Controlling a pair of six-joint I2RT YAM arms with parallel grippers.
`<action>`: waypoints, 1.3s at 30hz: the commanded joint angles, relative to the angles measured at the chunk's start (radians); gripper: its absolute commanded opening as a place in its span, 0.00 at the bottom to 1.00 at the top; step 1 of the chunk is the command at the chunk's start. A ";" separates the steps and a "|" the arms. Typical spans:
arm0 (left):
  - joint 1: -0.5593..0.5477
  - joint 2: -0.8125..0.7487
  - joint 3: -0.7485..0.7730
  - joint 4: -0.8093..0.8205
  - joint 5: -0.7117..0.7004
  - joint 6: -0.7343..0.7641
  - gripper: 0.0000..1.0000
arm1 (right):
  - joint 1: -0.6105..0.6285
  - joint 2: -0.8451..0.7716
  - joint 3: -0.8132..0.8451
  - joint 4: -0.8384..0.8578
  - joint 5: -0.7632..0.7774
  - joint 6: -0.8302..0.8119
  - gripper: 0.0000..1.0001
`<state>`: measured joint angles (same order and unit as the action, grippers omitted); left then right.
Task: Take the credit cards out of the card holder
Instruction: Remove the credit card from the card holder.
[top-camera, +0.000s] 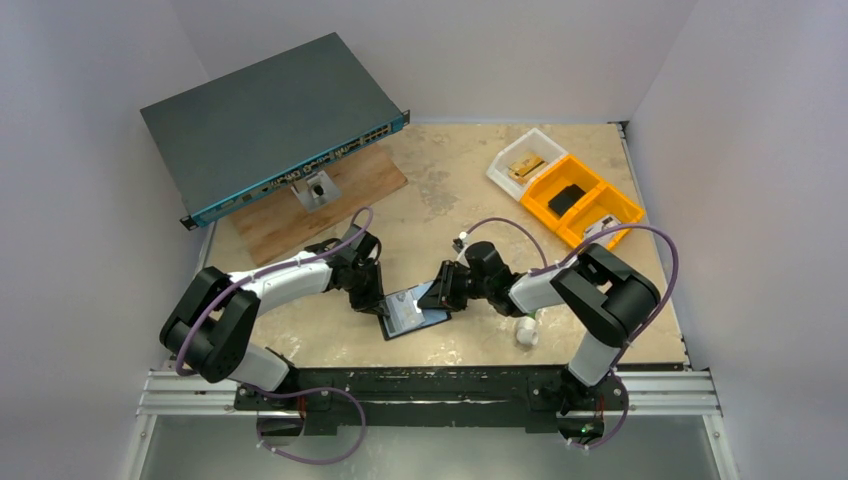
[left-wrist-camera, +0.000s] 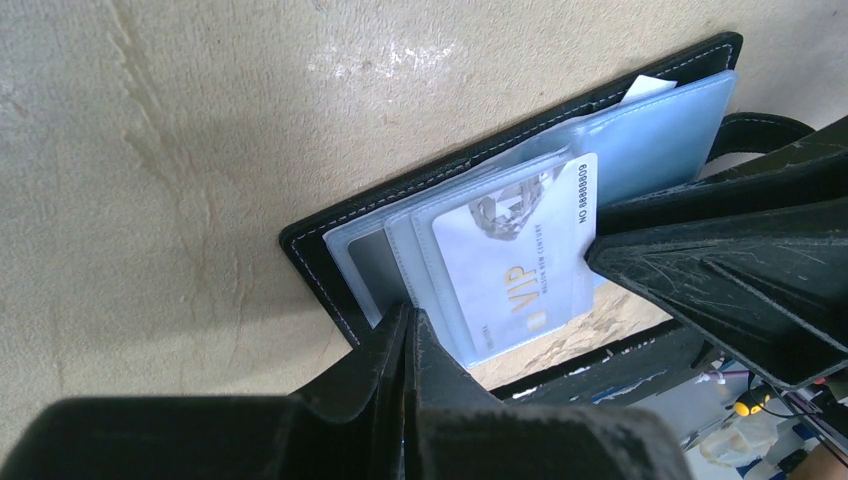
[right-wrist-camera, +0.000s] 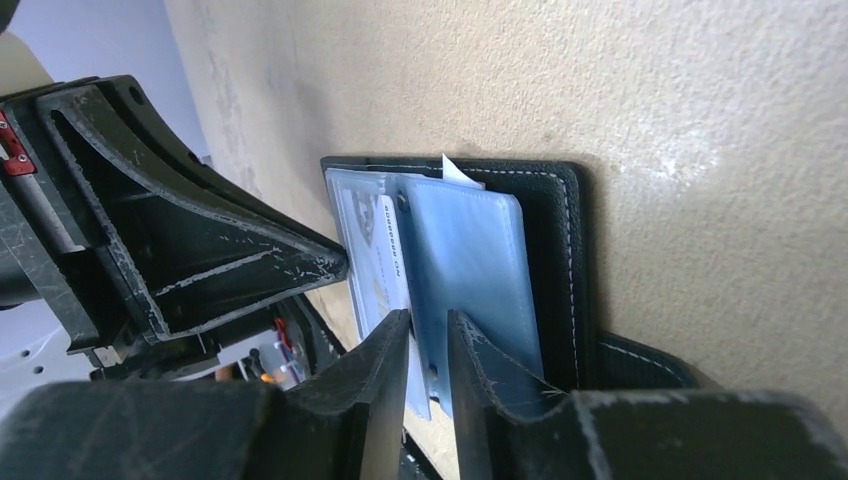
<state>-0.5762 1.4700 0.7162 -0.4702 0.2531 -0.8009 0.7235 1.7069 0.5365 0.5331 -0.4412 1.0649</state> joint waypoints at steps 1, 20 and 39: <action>0.003 0.048 -0.032 -0.059 -0.116 0.032 0.00 | -0.007 0.049 -0.018 0.073 -0.042 0.001 0.23; 0.004 0.057 -0.025 -0.055 -0.113 0.034 0.00 | -0.003 0.093 0.005 0.143 -0.105 0.010 0.22; 0.003 0.064 -0.021 -0.056 -0.112 0.035 0.00 | 0.017 0.083 0.027 0.092 -0.091 -0.019 0.14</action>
<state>-0.5762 1.4830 0.7277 -0.4805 0.2581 -0.8005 0.7345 1.7870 0.5461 0.6422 -0.5266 1.0706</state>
